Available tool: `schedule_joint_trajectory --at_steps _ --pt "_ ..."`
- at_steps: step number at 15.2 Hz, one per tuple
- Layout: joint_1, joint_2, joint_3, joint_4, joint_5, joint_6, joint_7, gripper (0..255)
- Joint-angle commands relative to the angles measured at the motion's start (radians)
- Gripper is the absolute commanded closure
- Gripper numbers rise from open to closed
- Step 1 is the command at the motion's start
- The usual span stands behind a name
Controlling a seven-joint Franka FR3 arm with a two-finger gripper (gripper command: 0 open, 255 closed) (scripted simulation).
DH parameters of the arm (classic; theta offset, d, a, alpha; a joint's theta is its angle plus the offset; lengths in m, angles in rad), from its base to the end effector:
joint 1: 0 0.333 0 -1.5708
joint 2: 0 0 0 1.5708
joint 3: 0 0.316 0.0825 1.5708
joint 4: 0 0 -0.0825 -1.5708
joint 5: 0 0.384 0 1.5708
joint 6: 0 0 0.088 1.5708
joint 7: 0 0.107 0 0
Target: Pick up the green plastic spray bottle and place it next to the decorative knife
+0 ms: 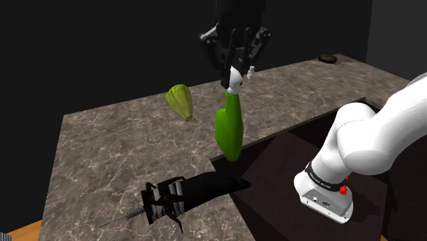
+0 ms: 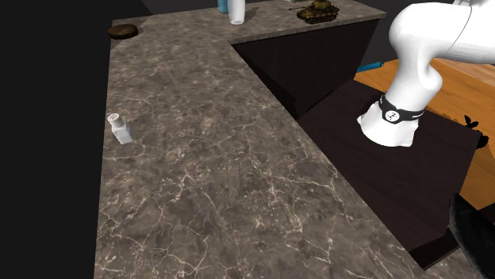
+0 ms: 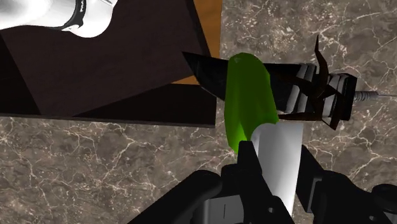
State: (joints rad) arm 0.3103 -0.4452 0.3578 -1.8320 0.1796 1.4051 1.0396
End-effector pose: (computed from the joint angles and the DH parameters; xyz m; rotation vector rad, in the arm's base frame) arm 0.2767 0.2978 0.6844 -3.0756 0.5842 0.0392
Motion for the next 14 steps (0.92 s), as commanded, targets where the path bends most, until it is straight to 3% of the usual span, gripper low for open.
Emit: schedule_joint_trajectory --at_steps 1,8,14 --pt "0.012 0.015 0.041 0.036 0.013 -0.014 0.059 255" --pt "0.044 0.108 0.195 0.183 0.027 -0.045 0.261 255" --pt "0.075 0.259 0.362 0.365 -0.026 -0.073 0.47 255"
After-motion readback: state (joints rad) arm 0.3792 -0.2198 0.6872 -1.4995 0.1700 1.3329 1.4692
